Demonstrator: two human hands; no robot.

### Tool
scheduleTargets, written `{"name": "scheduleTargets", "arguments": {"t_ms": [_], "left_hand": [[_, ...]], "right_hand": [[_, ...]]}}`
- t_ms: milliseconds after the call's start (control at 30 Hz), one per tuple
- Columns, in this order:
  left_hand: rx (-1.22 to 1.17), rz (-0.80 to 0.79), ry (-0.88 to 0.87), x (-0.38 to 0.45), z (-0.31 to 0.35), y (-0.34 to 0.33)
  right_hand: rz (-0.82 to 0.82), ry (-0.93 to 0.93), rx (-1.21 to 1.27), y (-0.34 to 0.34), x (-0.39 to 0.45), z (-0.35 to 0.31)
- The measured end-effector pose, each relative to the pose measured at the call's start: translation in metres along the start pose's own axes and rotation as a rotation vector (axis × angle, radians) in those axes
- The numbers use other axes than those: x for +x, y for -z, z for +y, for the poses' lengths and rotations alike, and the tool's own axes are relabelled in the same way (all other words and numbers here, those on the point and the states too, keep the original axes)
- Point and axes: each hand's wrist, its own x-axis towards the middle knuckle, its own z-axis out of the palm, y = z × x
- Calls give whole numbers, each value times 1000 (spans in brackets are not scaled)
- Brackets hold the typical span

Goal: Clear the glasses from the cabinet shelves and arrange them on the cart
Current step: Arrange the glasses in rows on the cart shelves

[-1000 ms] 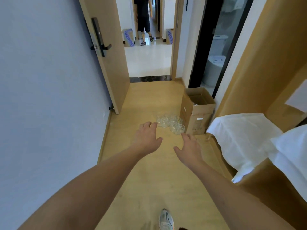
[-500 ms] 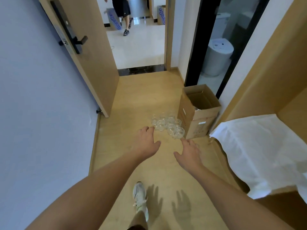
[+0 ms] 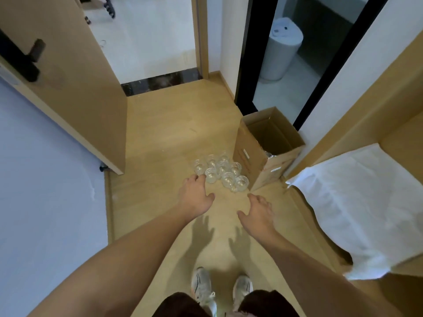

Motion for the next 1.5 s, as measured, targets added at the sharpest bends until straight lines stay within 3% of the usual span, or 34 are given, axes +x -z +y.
{"name": "scheduleTargets", "arguments": {"t_ms": [133,367,500,667,933,1200,1500], "left_hand": [[-7,-78,27,45,0,-5],[-111,-74,109,134,-1,-33],[-211,-68,187,193,-3,-64],[-236,-66,158,252,-29,-118],[-202,-103,127,325,-119,-262],[-197,-43,79,403,-184,-411],[-264,127,116,471,-226,-488]], "right_hand": [[-33,-23,11,-6,44,-7],[-128,-61,7,-31,150,4],[-162,-103,24,-60,211,14],[-166,-135,-9,-119,274,31],[-102,-149,4,-257,365,58],[2,-162,101,-391,458,122],[222,-91,309,-471,526,145]]}}
